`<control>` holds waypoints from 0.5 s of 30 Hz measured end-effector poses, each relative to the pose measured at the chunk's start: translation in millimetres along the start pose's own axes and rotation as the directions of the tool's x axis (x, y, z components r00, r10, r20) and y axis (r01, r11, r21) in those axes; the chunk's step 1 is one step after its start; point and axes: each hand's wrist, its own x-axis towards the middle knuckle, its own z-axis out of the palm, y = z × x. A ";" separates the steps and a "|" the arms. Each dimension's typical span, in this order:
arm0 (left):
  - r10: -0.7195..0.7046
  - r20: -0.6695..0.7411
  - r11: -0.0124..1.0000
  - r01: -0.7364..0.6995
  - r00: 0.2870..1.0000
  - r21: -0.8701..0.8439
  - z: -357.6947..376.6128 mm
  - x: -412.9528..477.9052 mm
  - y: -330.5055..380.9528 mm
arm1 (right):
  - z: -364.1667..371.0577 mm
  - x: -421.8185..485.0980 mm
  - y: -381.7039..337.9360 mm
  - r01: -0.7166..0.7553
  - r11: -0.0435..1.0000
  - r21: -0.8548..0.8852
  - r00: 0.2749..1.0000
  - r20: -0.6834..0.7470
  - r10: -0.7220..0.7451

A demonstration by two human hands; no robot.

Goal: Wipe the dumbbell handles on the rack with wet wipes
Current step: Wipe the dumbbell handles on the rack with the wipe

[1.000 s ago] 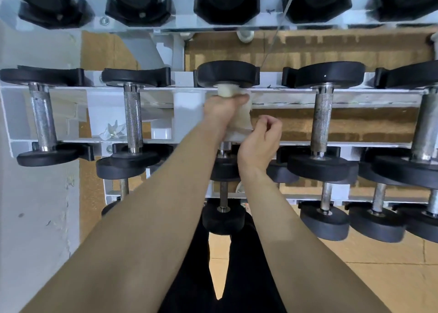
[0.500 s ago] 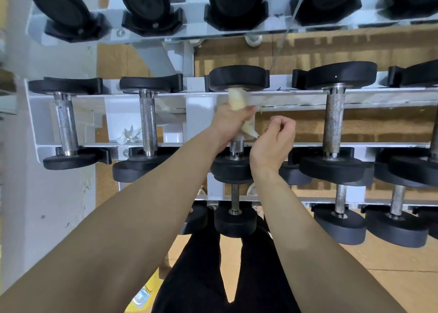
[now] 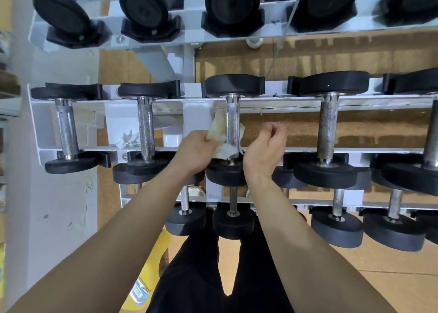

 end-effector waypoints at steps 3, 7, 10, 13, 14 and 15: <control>0.043 -0.055 0.980 -0.031 0.998 0.194 -11.1 -4.3 -6.4 | -0.4 -0.9 -1.3 -0.002 1.000 0.003 1.000 0.007 0.002; 0.031 0.014 1.000 -0.031 0.999 0.004 -10.3 -8.2 -6.6 | -1.8 0.6 -3.2 -0.013 0.999 -0.049 0.995 0.103 0.018; 0.035 0.060 0.982 -0.023 0.998 -0.188 -9.5 -11.6 -8.7 | -4.4 4.8 -5.5 -0.013 0.990 -0.142 0.932 0.358 0.064; 0.030 0.099 0.940 0.005 0.995 -0.340 -7.0 -18.0 -9.8 | -7.2 11.8 -1.6 0.035 0.980 -0.195 0.894 0.444 0.056; 0.028 0.094 0.936 0.007 0.995 -0.351 -5.3 -19.3 -9.1 | -8.9 14.6 -0.2 0.025 0.983 -0.182 0.902 0.427 0.057; 0.026 0.066 0.941 -0.002 0.997 -0.338 -2.6 -18.8 -9.5 | -11.0 17.2 1.5 0.002 0.987 -0.159 0.907 0.416 0.065</control>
